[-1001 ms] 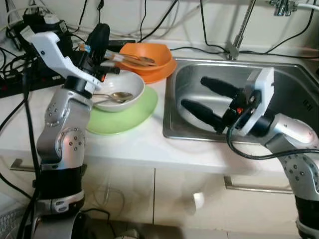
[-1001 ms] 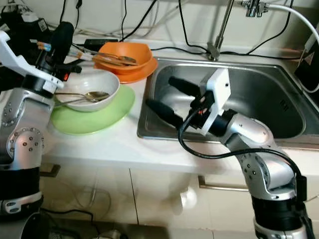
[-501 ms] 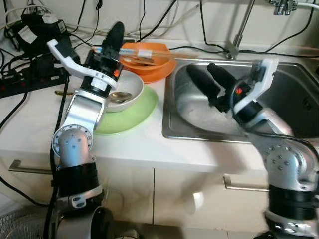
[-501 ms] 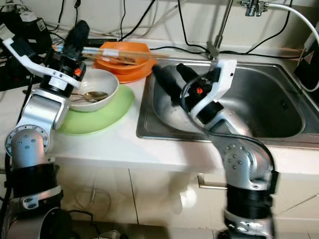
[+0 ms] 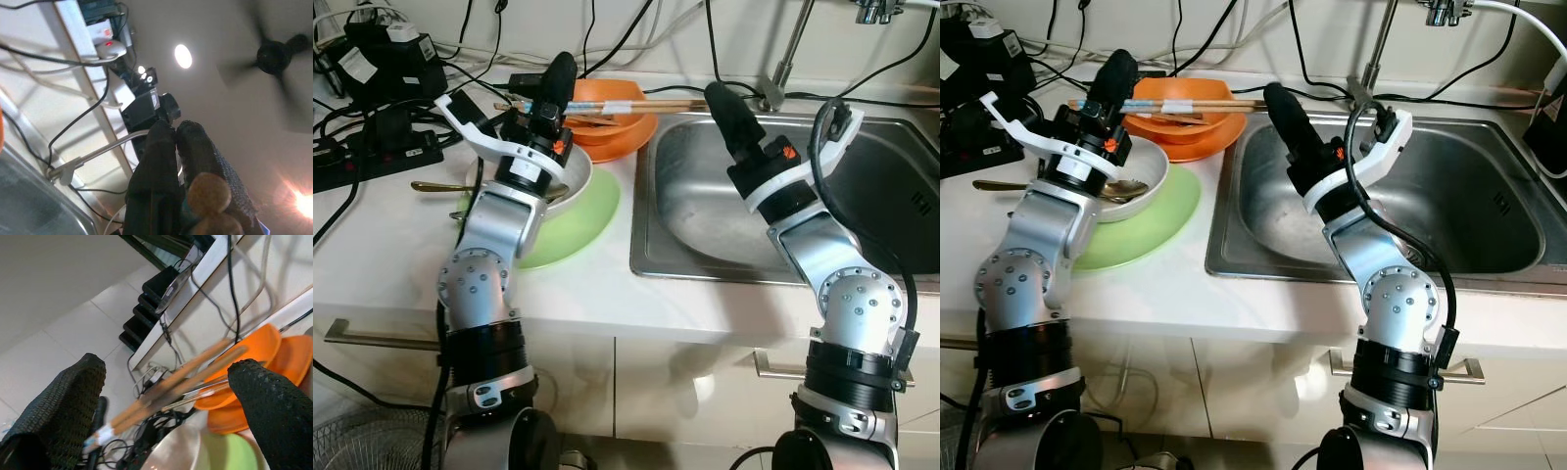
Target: Kitchen organization
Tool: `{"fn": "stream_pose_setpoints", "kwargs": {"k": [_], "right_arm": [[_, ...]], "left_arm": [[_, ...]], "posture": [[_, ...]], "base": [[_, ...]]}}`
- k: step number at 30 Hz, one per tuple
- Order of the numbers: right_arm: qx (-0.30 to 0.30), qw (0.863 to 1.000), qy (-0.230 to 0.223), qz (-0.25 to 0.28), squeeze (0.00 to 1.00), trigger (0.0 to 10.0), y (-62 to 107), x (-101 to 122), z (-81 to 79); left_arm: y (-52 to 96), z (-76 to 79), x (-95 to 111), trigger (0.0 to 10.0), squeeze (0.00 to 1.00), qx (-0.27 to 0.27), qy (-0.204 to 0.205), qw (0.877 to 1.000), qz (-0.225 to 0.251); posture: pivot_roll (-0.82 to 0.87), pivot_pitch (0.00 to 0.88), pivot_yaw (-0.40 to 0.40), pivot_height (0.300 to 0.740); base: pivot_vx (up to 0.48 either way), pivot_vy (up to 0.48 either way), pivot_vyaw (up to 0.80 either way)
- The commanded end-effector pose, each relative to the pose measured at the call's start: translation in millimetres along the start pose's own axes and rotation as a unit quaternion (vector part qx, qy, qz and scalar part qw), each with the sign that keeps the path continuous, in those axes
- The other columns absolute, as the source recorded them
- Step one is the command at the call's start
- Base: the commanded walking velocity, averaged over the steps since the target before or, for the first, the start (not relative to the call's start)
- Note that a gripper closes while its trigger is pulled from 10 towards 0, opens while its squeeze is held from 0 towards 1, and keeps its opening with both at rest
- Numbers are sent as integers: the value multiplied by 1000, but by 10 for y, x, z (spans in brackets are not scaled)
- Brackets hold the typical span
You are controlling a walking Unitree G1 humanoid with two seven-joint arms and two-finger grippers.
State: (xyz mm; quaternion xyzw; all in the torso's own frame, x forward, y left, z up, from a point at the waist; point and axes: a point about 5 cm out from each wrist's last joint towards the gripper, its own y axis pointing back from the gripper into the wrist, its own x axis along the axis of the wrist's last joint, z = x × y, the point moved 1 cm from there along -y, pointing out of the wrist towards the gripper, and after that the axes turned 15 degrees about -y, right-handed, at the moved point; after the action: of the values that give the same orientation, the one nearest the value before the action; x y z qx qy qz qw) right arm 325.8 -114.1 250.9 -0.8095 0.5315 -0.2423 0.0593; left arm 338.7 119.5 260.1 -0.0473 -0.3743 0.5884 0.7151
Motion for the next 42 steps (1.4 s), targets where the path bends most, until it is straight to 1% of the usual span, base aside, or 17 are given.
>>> {"fn": "stream_pose_setpoints", "kwargs": {"k": [1, 6, 8, 12, 15, 16, 17, 18, 19, 34, 42], "right_arm": [[9, 1000, -7, -8, 0, 10000, -27, -6, -60], [7, 999, -32, -20, 0, 10000, -47, -76, -55], [8, 999, -38, -25, 0, 10000, -52, -102, -60], [11, 998, -48, -32, 0, 10000, -75, -153, -49], [15, 998, -53, -31, 0, 10000, -101, -176, -33], [19, 998, -56, -29, 0, 3843, -109, -177, -37], [23, 998, -60, -27, 0, 588, -118, -176, -42], [23, 998, -60, -27, 0, 588, -118, -176, -42], [27, 997, -64, -25, 0, 0, -132, -174, -48], [46, 997, -68, -13, 0, 0, -172, -128, -64], [44, 997, -66, -11, 0, 0, -171, -119, -56]], "left_arm": [[-14, 16, -13, 0, 0, -2, 3, 1000, -6], [-34, 46, -52, 0, 0, -3, 18, 1000, -5], [-36, 47, -75, 0, 0, -2, 22, 1000, -5], [-41, 50, -133, 0, 0, 1, 47, 999, -4], [-43, 67, -200, 0, 0, -1, 55, 998, -11], [-42, 68, -216, 0, 0, -1, 58, 998, -13], [-40, 68, -228, 0, 0, -1, 61, 998, -15], [-40, 68, -228, 0, 0, -1, 61, 998, -15], [-37, 65, -253, 0, 0, 1, 68, 998, -18], [-11, 48, -410, 0, 0, 4, 94, 994, -47], [-26, 15, -406, 0, 0, 11, 93, 995, -45]], "posture": [[49, 32, 9, 740], [46, 34, 4, 740], [43, 35, 2, 740], [43, 36, -3, 740], [43, 35, -4, 740], [43, 35, -5, 740], [43, 35, -5, 740], [43, 35, -5, 740], [43, 35, -5, 740], [37, 31, -1, 740], [32, 25, -2, 740]], "base": [[0, 0, 0], [0, 0, 0], [0, 0, 0], [0, 0, 0], [0, 0, 0], [0, 0, 0], [0, 0, 0], [0, 0, 0], [0, 0, 0], [0, 0, 0], [0, 0, 0]]}}
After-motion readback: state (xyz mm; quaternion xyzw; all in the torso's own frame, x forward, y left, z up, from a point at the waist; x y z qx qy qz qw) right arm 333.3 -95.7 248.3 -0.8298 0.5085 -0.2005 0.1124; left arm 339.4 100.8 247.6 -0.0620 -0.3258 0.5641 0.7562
